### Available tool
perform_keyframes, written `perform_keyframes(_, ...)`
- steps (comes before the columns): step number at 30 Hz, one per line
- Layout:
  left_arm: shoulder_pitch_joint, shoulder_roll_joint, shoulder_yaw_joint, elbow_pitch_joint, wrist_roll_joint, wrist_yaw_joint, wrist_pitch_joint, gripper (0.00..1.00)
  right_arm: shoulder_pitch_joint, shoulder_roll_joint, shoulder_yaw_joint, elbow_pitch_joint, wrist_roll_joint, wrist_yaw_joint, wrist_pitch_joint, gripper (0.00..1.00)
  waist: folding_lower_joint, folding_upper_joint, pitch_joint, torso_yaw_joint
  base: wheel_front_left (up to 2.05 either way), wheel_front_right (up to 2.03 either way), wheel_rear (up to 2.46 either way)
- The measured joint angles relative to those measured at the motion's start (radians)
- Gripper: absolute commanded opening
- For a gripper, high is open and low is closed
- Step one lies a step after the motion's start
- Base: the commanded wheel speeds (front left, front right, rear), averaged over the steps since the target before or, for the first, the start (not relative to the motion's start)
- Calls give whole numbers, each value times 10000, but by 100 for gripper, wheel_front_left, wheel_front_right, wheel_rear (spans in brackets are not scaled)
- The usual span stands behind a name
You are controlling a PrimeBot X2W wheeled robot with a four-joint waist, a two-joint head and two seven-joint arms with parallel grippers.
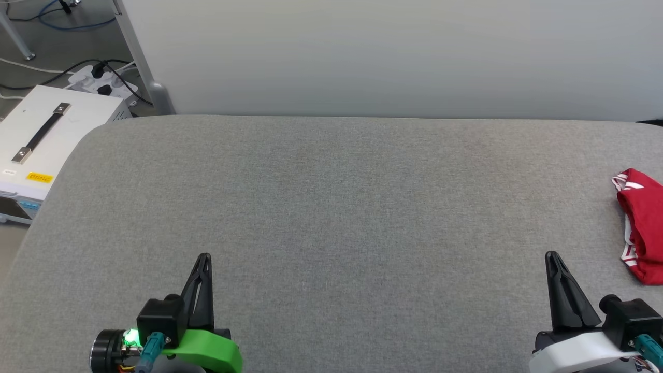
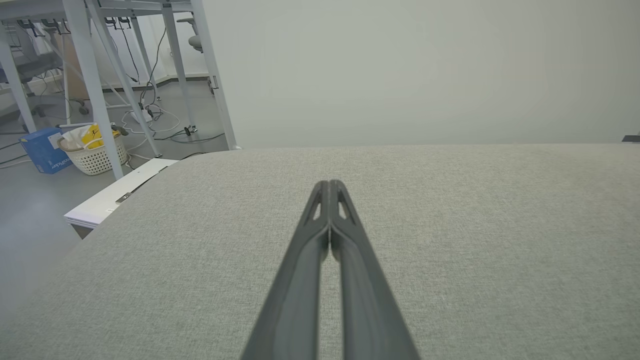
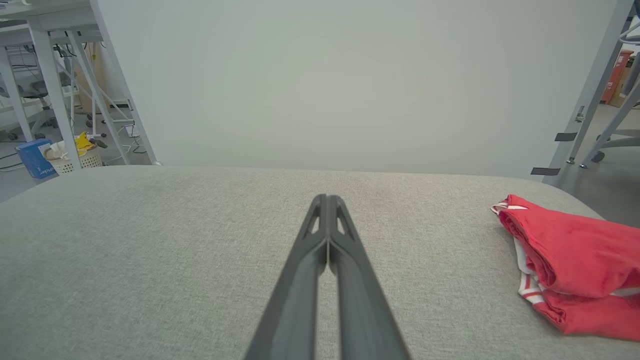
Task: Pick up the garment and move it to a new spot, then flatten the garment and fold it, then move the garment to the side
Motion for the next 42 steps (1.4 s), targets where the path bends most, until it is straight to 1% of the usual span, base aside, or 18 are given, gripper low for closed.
perform_keyframes(42,-58,-6,77,-265,105,90,819,0,-358,2,176,71,-351,0,828,0,0,0,-3,-139,0,0,0)
